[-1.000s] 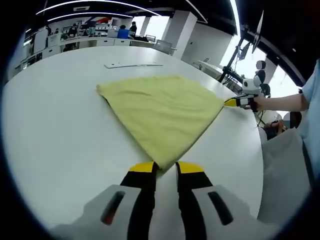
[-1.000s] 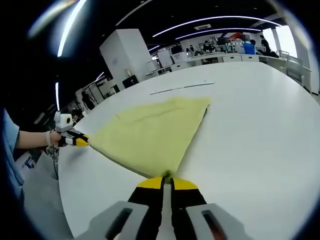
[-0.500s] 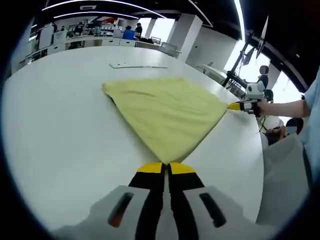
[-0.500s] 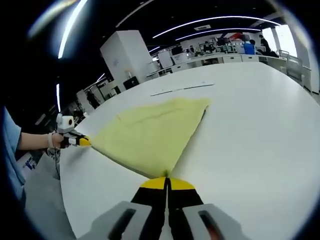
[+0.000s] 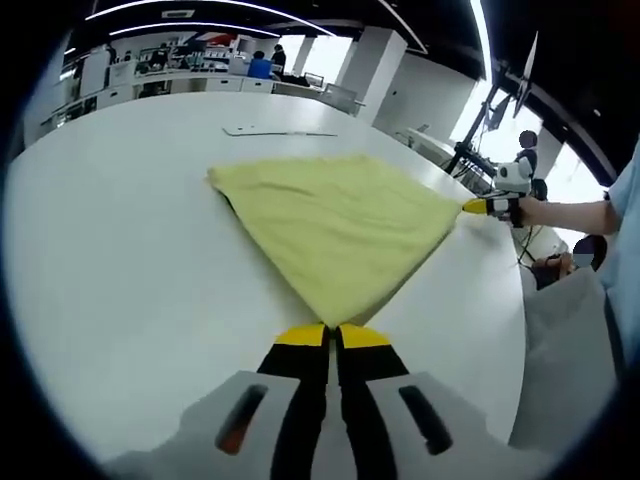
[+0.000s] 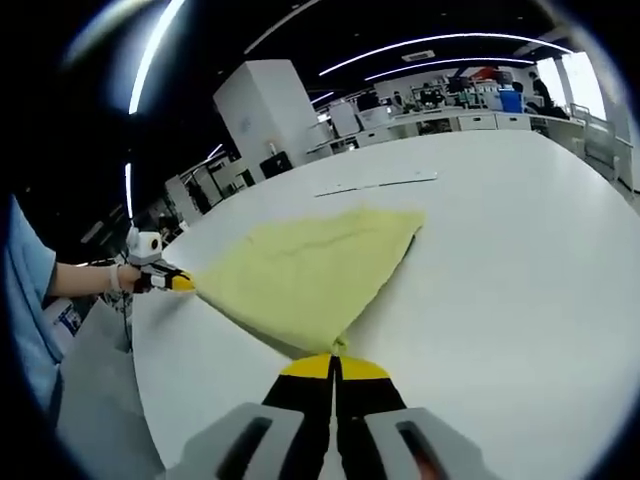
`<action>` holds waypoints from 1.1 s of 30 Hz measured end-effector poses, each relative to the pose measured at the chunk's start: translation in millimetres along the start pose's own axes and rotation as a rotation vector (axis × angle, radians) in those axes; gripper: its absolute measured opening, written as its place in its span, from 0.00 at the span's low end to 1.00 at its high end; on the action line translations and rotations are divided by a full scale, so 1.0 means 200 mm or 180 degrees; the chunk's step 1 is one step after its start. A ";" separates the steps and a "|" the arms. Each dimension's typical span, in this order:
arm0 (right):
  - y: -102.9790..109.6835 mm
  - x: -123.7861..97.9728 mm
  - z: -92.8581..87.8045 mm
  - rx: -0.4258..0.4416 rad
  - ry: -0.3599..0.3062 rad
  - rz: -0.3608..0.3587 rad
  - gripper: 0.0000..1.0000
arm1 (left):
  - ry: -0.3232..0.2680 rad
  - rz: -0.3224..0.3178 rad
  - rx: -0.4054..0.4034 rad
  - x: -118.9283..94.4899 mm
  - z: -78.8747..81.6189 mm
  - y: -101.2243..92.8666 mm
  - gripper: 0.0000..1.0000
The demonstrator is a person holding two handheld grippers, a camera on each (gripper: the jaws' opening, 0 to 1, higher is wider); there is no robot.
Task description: Fold the garment on the visible template until the final outline fits inside the template.
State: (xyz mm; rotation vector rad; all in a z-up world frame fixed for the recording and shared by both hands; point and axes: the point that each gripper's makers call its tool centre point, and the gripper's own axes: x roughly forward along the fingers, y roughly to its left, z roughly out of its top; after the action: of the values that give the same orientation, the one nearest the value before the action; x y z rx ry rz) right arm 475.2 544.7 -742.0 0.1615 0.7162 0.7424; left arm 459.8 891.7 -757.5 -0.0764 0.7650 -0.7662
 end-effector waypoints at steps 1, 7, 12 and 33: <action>0.00 0.00 -0.01 0.0010 0.0004 0.0006 0.00 | 0.0002 0.0003 -0.0005 0.00 0.00 0.00 0.00; 0.03 -0.04 -0.07 0.0046 0.0025 0.0008 0.00 | 0.0037 -0.0026 -0.0015 -0.04 -0.05 -0.05 0.00; 0.09 -0.10 -0.12 0.0141 0.0014 0.0027 0.00 | 0.0082 -0.0059 -0.0027 -0.09 -0.13 -0.12 0.00; 0.23 -0.25 -0.27 0.0322 0.0025 0.0048 0.00 | 0.0105 -0.0010 -0.0157 -0.26 -0.30 -0.24 0.00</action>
State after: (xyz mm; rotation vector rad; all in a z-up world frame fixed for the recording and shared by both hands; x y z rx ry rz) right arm 388.6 538.9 -739.5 0.2563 0.7613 0.7220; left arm 367.4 902.2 -754.9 -0.1095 0.8155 -0.7532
